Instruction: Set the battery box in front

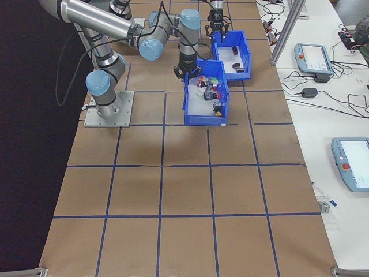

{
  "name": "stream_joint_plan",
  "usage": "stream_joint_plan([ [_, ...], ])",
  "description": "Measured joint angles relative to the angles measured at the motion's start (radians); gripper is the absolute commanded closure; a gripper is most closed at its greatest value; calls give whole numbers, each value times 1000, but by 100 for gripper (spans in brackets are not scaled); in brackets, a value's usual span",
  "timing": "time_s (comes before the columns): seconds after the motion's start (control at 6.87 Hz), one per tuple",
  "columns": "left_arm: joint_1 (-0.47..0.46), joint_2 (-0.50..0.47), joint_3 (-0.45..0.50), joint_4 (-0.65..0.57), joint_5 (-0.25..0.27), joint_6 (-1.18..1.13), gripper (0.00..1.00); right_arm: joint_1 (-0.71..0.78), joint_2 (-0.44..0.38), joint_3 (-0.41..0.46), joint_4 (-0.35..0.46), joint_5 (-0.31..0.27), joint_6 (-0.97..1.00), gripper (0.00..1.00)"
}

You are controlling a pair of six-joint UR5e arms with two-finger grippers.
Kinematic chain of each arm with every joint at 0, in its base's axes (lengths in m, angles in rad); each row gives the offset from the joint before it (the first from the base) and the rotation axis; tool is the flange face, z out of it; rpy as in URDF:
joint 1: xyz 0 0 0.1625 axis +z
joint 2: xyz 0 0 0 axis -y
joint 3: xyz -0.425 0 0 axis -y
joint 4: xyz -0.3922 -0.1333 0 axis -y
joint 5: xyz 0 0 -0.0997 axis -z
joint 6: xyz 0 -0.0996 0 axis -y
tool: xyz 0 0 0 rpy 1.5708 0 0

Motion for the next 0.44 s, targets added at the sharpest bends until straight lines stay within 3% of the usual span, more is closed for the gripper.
stream_joint_plan([
  [0.15, 5, 56, 5, -69, 56, 81, 2, 1, -27, 29, 0, 1, 16, 96],
  [0.29, 11, 120, 14, -169, 155, 255, 1, 3, -72, 69, 1, 5, 44, 96],
  [0.44, 15, 191, 25, -311, 293, 490, 1, 7, -117, 115, 0, 14, 70, 96],
])
